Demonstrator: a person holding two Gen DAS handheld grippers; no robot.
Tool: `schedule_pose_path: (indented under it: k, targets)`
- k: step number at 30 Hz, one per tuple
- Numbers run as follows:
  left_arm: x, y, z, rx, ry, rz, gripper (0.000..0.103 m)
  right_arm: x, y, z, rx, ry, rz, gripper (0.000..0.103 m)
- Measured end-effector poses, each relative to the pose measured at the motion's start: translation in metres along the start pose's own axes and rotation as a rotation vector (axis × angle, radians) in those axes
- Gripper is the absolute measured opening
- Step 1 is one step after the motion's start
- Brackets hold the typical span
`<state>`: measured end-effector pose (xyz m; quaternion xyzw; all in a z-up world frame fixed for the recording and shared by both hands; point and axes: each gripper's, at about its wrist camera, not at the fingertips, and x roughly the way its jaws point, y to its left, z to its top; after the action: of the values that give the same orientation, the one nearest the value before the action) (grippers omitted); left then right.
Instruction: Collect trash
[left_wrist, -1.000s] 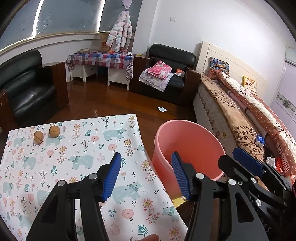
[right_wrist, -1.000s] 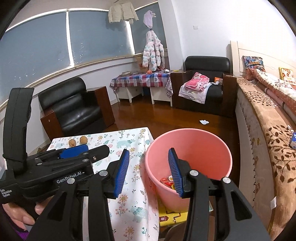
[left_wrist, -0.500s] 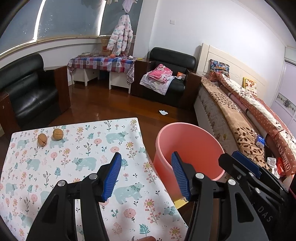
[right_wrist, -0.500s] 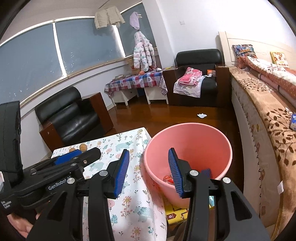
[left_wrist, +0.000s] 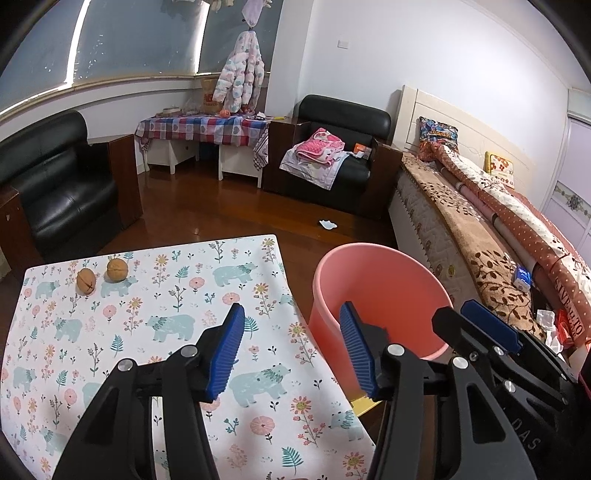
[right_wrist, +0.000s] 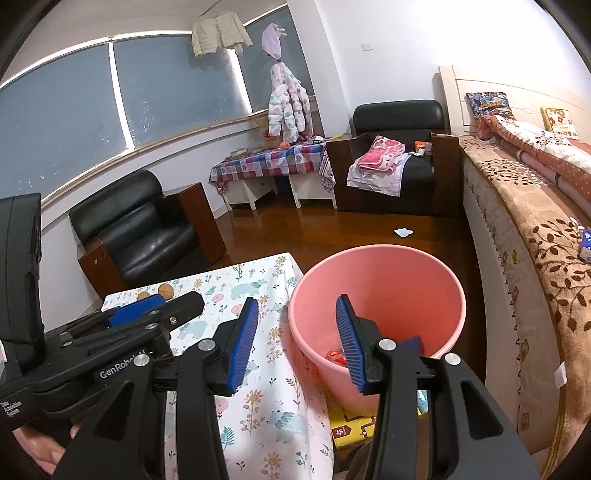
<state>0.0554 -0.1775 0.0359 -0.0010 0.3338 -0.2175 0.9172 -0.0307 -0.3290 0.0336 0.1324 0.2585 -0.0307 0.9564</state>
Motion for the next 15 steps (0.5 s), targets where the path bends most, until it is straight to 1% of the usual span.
schedule_pose_path:
  k: [15]
  targets:
    - [0.0012, 0.0013, 0.0001, 0.003, -0.002, 0.001, 0.052, -0.0002, 0.0005, -0.0032, 0.014, 0.006, -0.001, 0.045]
